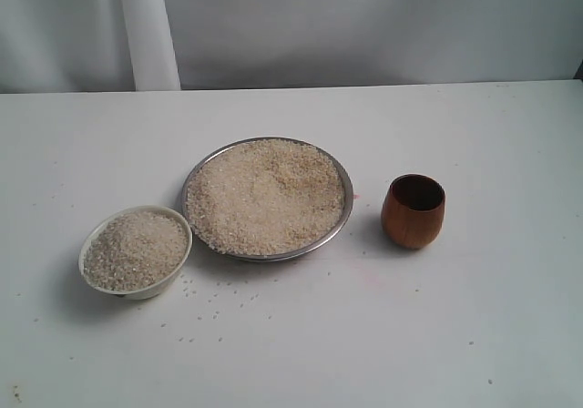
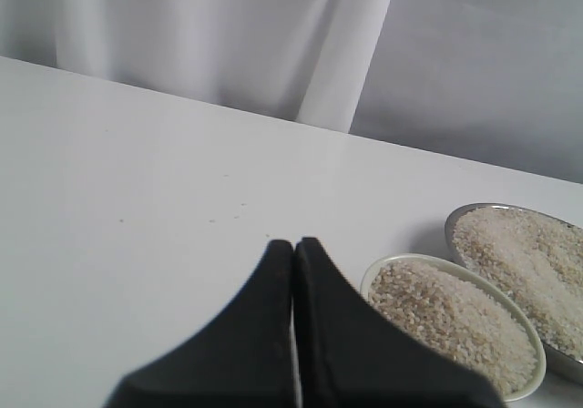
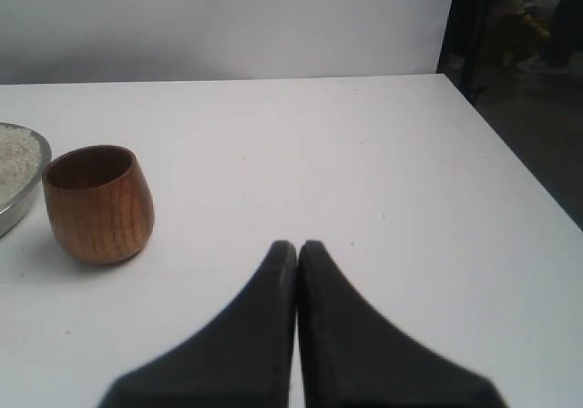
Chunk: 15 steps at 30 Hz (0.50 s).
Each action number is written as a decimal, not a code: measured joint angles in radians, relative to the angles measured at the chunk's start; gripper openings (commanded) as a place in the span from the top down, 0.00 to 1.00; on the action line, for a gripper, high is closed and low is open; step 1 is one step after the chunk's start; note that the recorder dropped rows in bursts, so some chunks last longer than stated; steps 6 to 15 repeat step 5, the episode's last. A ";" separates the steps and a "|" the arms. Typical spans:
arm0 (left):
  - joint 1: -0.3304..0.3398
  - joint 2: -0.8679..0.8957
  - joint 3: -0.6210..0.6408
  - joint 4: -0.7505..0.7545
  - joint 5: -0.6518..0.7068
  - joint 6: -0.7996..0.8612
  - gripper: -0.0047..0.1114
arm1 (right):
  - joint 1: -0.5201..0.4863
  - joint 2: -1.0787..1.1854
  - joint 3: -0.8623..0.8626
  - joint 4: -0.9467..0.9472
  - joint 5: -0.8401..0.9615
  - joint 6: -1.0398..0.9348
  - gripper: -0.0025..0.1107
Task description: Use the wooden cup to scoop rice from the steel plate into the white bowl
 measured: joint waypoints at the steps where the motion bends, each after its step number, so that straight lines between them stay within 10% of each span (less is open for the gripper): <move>1: 0.000 0.000 0.000 0.000 0.000 0.000 0.96 | 0.000 0.000 0.000 0.000 0.000 0.000 0.98; 15: 0.000 0.000 0.000 0.000 0.000 0.000 0.96 | 0.000 0.000 0.000 0.000 0.000 0.000 0.98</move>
